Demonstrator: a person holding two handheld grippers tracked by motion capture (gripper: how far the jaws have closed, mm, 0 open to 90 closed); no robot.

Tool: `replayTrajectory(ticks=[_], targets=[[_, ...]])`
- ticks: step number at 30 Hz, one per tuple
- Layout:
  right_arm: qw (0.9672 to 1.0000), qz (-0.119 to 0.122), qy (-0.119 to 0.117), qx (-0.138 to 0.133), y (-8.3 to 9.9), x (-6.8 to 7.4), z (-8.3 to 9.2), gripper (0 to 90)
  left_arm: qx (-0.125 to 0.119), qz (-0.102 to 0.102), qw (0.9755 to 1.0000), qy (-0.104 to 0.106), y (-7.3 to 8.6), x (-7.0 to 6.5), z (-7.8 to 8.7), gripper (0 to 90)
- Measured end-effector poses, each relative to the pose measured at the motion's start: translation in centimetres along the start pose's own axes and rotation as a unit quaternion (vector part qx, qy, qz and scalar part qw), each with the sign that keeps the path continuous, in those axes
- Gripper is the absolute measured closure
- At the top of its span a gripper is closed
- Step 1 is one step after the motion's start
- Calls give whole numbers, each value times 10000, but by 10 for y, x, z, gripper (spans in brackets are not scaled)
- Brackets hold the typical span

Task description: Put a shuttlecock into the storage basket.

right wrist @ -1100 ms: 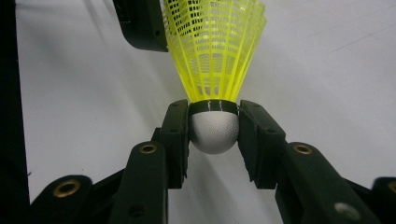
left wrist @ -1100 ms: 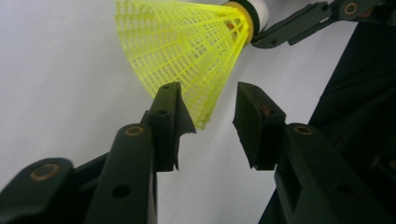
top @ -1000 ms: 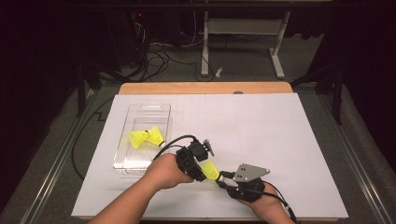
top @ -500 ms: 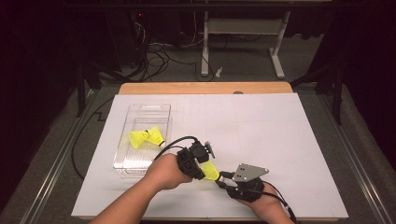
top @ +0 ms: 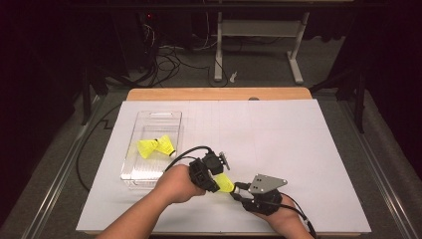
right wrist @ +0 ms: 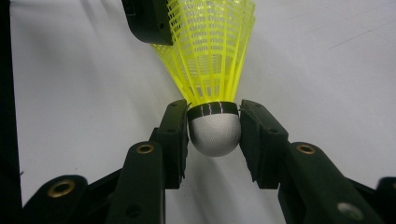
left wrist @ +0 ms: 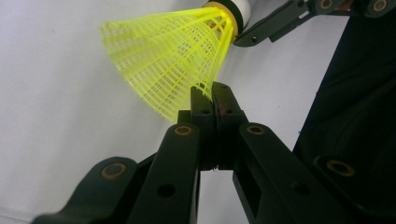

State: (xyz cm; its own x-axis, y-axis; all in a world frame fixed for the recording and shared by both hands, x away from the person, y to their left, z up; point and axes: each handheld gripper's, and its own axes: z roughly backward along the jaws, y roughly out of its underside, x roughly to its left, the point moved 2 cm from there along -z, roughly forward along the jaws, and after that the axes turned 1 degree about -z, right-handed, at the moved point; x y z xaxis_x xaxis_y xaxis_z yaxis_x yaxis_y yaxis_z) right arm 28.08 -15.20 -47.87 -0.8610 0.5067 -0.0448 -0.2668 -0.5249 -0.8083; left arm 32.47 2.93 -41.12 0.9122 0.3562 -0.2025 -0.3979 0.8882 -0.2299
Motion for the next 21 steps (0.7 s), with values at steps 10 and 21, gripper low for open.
replayTrajectory(ticks=[10, 21], targets=[[9993, -211, 121, -278, 1, -5, 3, 427, -9, 52, 10000, -50, 0, 2, 0, 898], [9976, -473, 225, -453, 7, -12, 11, 292, -9, 179, 9997, -140, 4, 5, 3, 897]])
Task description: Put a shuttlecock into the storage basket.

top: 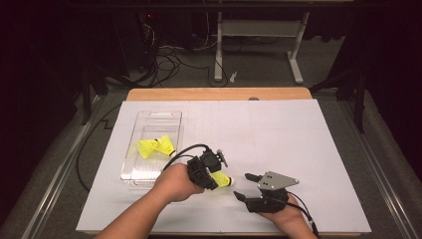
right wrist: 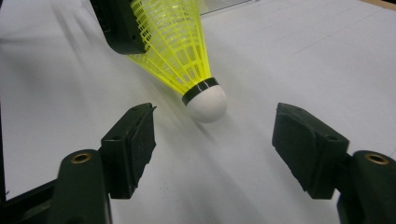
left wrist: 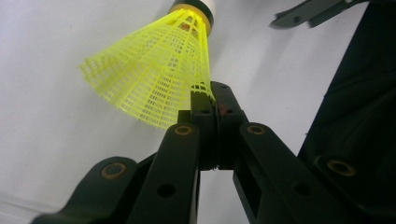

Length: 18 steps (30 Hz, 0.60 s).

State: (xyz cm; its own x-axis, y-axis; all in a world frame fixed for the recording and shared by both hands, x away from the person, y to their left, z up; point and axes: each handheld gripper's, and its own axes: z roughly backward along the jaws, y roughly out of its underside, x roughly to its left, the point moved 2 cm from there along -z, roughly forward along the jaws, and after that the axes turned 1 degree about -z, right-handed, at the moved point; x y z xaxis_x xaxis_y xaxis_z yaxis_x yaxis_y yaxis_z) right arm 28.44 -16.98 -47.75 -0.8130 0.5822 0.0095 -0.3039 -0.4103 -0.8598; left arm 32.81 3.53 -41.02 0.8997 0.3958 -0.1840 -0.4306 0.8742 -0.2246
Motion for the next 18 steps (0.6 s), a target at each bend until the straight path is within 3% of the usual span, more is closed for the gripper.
replayTrajectory(ticks=[7, 18], targets=[[9992, -167, 365, -85, 2, -8, 8, 161, -41, 114, 9999, -28, 4, 3, 4, 895], [9950, -346, 928, -135, -3, -29, 25, 27, -91, 179, 9998, 6, 5, 6, 6, 895]])
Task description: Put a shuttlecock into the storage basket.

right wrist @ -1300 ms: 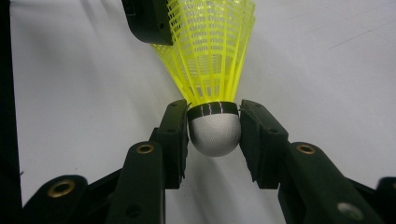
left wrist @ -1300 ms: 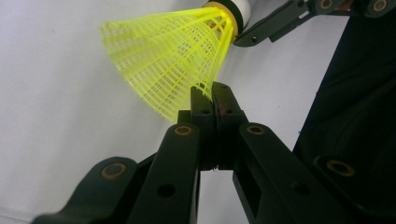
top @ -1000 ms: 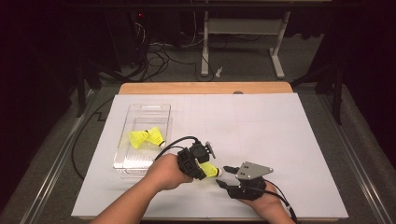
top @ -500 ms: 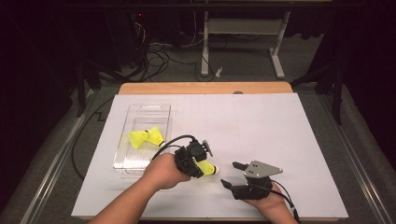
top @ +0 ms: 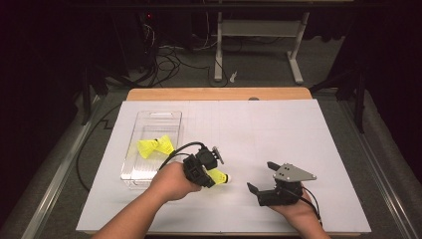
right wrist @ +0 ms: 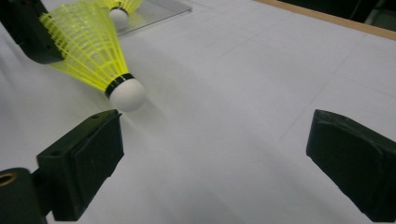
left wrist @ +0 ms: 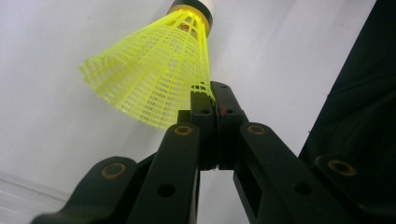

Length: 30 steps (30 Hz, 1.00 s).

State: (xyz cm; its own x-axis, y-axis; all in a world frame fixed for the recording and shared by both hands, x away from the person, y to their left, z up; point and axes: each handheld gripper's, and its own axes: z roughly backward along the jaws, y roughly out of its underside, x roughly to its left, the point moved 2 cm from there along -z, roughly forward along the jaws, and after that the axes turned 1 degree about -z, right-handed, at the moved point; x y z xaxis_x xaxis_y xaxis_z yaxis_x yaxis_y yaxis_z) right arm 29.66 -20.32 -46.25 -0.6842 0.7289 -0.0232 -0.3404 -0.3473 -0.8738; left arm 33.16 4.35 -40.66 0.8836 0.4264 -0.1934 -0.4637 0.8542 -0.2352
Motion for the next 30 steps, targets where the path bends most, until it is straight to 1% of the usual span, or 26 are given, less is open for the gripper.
replayTrajectory(ticks=[2, 4, 6, 7, 9, 13, 15, 19, 20, 22, 24, 27, 30], targets=[[9999, 28, 103, -1, 1, -4, 2, 3, -20, 14, 10000, -7, 0, 1, 0, 895], [9998, -45, 176, -63, 2, -9, 7, 3, -2, 2, 10000, 23, 0, 1, -1, 895], [9995, -64, 282, -141, 4, -14, 14, 2, 5, -20, 10000, 43, 0, 0, 0, 894], [9994, -67, 302, -160, 5, -16, 16, 2, -31, -21, 10000, 47, 0, 0, 0, 895], [9990, -113, 363, -225, 8, -21, 23, 2, -12, -21, 10000, 34, 0, 0, 0, 895], [9983, -224, 467, -278, 15, -29, 35, 2, 5, -23, 10000, 94, 1, 0, -2, 894], [9977, -283, 513, -351, 17, -32, 40, 2, 13, -13, 10000, 71, 2, 1, -2, 894], [9965, -343, 608, -466, 21, -37, 50, 2, 8, 26, 10000, 86, 4, 2, -3, 894], [9960, -392, 626, -498, 24, -38, 52, 2, 12, 25, 10000, 89, 4, 2, -4, 894], [9955, -466, 658, -494, 27, -40, 53, 2, 6, 26, 9999, 100, 4, 2, -5, 894], [9944, -577, 712, -523, 27, -43, 52, 2, 17, 20, 9999, 102, 4, 2, -6, 894], [9933, -621, 772, -587, 26, -46, 51, 2, 29, 18, 9999, 114, 5, 2, -7, 894], [9935, -609, 769, -569, 28, -48, 50, 2, 32, 9, 9999, 100, 5, 2, -7, 895]])
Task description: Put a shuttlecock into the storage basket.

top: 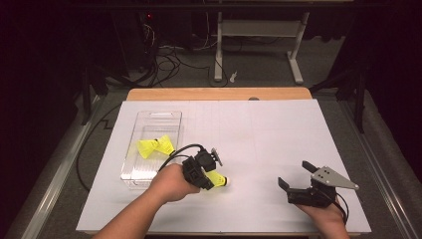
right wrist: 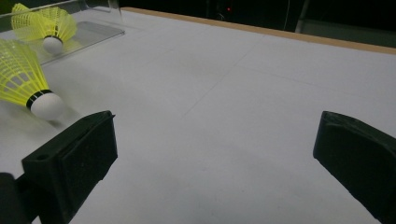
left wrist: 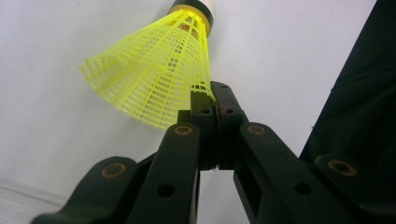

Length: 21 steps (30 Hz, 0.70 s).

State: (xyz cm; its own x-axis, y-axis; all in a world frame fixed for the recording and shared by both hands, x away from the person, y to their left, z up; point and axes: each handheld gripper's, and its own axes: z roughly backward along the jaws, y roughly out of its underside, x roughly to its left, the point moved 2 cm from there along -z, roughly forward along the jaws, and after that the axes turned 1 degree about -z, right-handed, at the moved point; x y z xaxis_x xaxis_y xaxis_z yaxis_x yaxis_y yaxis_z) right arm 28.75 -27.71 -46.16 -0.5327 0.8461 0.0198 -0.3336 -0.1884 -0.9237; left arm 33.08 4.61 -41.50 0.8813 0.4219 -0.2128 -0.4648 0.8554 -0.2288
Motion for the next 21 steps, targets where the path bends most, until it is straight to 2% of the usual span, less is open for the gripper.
replayTrajectory(ticks=[3, 6, 16, 21], targets=[[10000, -19, 33, 48, 4, -1, 0, 3, -18, -30, 10000, 93, 0, -1, 0, 894], [9998, 128, 70, 152, 7, 1, -1, 3, 32, -112, 9999, 95, 0, -3, -1, 895], [9998, 206, -27, -11, 3, 6, 3, 3, 105, -135, 9997, 159, -2, -1, -5, 894], [9997, 226, -37, 11, 4, 7, 3, 3, 47, -98, 9998, 193, -2, 0, -3, 894]])
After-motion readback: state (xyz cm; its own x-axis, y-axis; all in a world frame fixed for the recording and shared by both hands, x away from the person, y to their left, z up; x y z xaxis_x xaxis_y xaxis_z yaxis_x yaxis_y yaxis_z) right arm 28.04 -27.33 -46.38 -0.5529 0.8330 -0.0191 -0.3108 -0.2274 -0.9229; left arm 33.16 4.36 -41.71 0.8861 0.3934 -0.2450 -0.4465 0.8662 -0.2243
